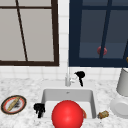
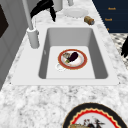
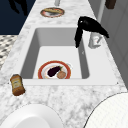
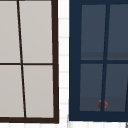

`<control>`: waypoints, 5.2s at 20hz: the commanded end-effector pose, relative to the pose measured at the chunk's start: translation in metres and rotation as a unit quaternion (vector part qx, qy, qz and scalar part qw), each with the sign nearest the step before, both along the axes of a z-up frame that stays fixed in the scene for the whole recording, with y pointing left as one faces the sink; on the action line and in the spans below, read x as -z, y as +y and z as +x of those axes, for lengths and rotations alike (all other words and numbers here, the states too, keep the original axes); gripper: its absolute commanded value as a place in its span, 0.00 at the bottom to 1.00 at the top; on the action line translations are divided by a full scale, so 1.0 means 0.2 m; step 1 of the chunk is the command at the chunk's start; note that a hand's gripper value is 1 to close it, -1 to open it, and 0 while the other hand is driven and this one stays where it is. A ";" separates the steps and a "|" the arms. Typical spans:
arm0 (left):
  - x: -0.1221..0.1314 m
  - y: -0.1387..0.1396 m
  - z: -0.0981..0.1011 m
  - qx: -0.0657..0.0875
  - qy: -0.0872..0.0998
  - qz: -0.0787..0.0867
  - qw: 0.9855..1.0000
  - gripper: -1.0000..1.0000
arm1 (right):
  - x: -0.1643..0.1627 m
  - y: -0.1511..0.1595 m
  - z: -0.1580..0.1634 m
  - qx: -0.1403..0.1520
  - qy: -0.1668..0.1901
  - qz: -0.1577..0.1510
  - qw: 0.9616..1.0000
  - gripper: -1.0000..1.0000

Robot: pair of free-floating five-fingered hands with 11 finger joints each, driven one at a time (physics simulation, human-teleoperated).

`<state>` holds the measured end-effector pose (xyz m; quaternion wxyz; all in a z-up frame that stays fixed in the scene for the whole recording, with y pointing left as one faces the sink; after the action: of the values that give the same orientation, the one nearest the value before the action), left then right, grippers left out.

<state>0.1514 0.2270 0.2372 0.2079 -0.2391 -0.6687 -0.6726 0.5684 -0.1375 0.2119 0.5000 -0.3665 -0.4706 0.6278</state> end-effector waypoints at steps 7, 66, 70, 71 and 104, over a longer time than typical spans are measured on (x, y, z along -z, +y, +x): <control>0.00 0.00 0.00 0.000 0.000 0.000 1.000 0.50 | -0.06 0.01 0.25 0.004 0.122 -0.001 0.993 0.00; 0.00 0.00 0.00 0.000 0.000 0.000 1.000 0.50 | -0.03 0.43 0.50 0.179 0.174 -0.219 0.943 1.00; 0.00 0.00 0.00 0.000 0.000 0.000 1.000 0.50 | 0.01 0.53 0.47 0.202 0.131 -0.300 0.923 1.00; 0.00 0.00 0.00 0.000 0.000 0.000 1.000 0.50 | 0.02 0.55 0.46 0.207 0.120 -0.322 0.916 1.00; 0.00 0.00 0.00 0.000 0.000 0.000 1.000 0.50 | 0.28 0.63 0.39 0.441 -0.032 -0.341 0.830 1.00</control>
<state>0.1514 0.2270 0.2372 0.2079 -0.2391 -0.6687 -0.6726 0.6466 -0.0167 0.1594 0.5012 -0.7358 -0.0141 0.4552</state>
